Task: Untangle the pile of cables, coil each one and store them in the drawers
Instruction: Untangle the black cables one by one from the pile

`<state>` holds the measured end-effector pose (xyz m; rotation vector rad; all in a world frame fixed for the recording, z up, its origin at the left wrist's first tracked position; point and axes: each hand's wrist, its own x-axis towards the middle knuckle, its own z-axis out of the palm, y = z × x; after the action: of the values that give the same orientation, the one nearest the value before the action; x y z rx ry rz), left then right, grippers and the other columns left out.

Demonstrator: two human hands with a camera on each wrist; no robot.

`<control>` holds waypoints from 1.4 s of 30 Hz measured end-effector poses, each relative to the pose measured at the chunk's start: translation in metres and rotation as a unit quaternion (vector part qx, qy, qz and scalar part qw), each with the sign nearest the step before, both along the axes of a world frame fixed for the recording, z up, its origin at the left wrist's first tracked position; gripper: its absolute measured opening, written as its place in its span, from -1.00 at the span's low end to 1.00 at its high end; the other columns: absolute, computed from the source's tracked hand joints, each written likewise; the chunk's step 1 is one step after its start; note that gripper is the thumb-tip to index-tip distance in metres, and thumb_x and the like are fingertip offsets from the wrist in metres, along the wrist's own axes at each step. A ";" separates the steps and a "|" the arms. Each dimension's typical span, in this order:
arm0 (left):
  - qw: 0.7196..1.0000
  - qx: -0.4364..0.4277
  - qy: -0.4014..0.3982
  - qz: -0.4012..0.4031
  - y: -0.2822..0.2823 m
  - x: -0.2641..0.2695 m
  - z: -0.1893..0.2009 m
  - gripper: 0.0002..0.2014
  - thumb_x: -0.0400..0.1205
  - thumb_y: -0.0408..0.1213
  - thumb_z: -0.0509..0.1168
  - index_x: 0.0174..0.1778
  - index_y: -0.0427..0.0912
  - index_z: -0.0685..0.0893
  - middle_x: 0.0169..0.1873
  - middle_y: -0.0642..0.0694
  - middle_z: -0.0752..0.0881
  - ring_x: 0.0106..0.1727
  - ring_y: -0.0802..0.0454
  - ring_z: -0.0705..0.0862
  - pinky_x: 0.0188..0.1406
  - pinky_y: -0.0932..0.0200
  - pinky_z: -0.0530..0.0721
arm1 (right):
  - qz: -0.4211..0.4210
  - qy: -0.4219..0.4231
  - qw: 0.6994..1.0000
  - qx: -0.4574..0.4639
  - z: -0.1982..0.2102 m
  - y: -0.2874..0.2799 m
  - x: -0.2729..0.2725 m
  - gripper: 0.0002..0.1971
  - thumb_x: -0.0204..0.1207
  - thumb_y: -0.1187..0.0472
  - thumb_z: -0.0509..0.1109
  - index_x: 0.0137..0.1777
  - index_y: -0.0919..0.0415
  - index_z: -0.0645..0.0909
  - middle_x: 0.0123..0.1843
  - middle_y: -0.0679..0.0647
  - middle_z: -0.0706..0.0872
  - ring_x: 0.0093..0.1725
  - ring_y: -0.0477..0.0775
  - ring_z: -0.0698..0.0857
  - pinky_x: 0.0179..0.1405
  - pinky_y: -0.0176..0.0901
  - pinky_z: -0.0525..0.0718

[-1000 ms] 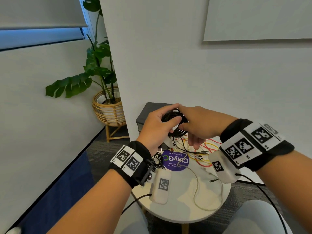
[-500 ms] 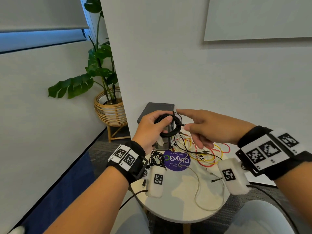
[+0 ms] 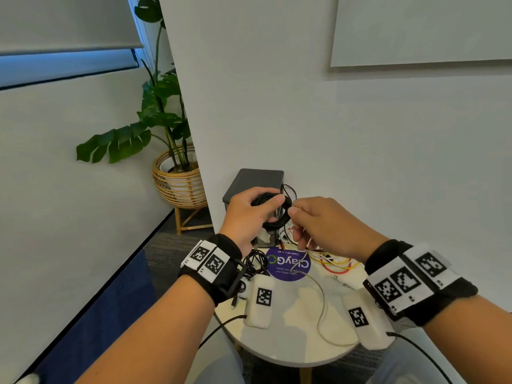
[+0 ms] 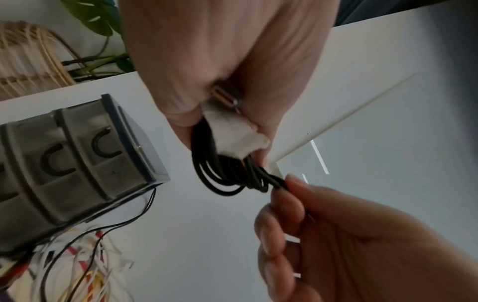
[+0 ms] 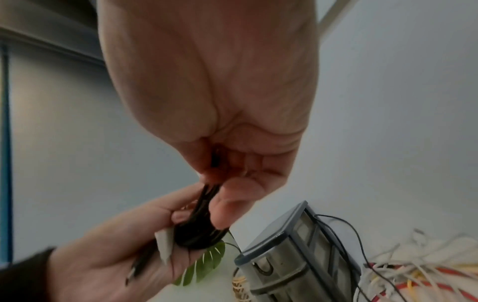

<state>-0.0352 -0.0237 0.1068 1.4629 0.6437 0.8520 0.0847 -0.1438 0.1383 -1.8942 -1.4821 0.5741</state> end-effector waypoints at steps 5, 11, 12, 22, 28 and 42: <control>0.998 -0.061 0.000 0.010 0.009 -0.002 0.000 -0.84 0.65 -0.29 0.49 0.13 -0.21 0.83 0.02 -0.13 0.84 -0.09 0.06 0.83 -0.20 0.32 0.74 | 0.033 -0.096 0.994 0.041 -0.007 -0.005 -0.003 -0.62 0.82 0.08 0.12 -0.28 -0.03 0.49 -0.29 0.01 0.75 -0.34 -0.03 0.74 -0.30 -0.29 0.55; 0.999 -0.019 0.038 -0.022 0.013 -0.003 -0.004 -0.86 0.66 -0.31 0.48 0.11 -0.22 0.83 0.05 -0.21 0.82 -0.01 -0.07 0.77 -0.07 0.21 0.81 | 0.058 -0.150 0.986 0.035 -0.014 -0.023 0.003 -0.61 0.81 0.02 0.13 -0.32 -0.15 0.38 -0.35 -0.06 0.63 -0.36 -0.08 0.60 -0.29 -0.25 0.48; 0.999 -0.004 0.046 -0.027 0.012 -0.003 -0.006 -0.86 0.66 -0.31 0.48 0.11 -0.22 0.83 0.04 -0.20 0.81 0.01 -0.05 0.78 -0.04 0.18 0.82 | 0.060 -0.153 0.986 0.016 -0.015 -0.024 0.005 -0.61 0.80 0.03 0.15 -0.34 -0.15 0.38 -0.37 -0.07 0.60 -0.37 -0.09 0.58 -0.30 -0.26 0.44; 0.984 0.153 0.066 -0.067 -0.003 -0.001 0.007 -0.88 0.65 -0.26 0.50 0.09 -0.13 0.81 -0.06 -0.09 0.79 -0.15 -0.05 0.78 -0.17 0.13 0.82 | 0.001 0.305 0.952 -0.032 0.005 -0.003 0.016 -0.43 0.62 -0.05 0.47 0.54 -0.27 0.29 0.26 0.08 0.76 0.20 0.13 0.78 0.20 0.15 0.72; 0.994 0.079 -0.006 -0.076 -0.001 -0.004 0.012 -0.85 0.69 -0.38 0.43 0.16 -0.27 0.73 -0.34 -0.20 0.66 -0.36 0.04 0.59 -0.26 0.26 0.68 | 0.081 0.264 0.956 0.104 -0.015 0.000 0.003 -0.45 0.60 0.50 0.44 0.31 -0.05 0.27 0.22 0.34 0.66 0.11 0.38 0.81 0.12 0.13 0.81; 0.979 0.150 0.096 -0.099 0.001 -0.004 -0.003 -0.77 0.81 -0.23 0.25 0.35 0.07 0.66 -0.14 -0.13 0.78 -0.12 0.06 0.72 -0.03 0.26 0.71 | -0.026 0.132 0.976 0.170 -0.033 0.023 0.013 -0.72 0.77 0.39 0.05 0.11 -0.05 0.41 -0.22 0.08 0.71 -0.20 0.08 0.73 0.11 0.25 0.75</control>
<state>-0.0388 -0.0229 0.1042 1.8654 0.5160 0.6770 0.0981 -0.1210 0.1055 -1.5229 -1.2625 0.4900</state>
